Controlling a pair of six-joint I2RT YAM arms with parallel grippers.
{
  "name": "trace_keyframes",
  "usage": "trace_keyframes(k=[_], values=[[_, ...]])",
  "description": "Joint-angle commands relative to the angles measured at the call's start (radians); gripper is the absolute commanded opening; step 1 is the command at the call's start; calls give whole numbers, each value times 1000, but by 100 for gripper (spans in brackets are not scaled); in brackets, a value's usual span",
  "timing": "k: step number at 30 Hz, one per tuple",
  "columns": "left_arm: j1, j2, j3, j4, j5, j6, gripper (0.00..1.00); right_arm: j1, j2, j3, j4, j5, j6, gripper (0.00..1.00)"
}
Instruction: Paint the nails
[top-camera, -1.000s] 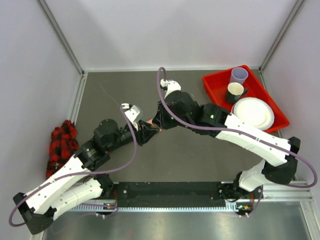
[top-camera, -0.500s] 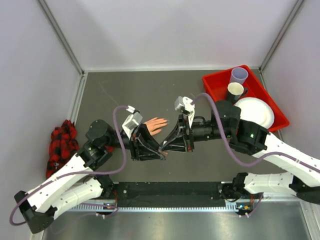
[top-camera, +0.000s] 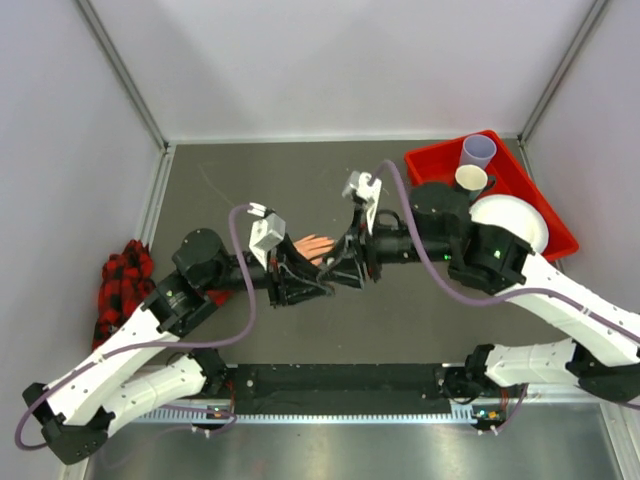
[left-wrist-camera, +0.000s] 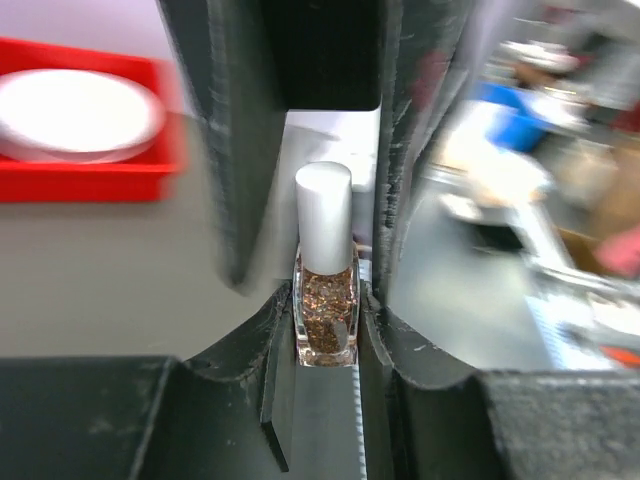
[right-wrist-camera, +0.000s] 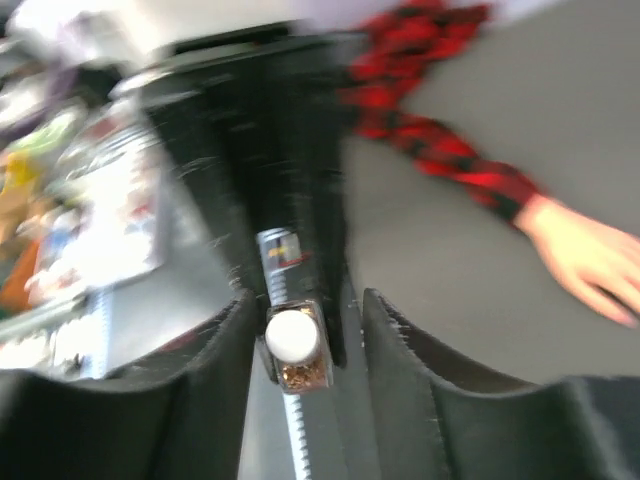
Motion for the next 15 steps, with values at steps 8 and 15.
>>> trace_keyframes(k=[8,15], values=[[-4,-32,39,-212,-640,340,0,62,176,268,-358,737,344,70],[-4,-9,24,-202,-648,344,0,104,325,415,-412,805,367,50]])
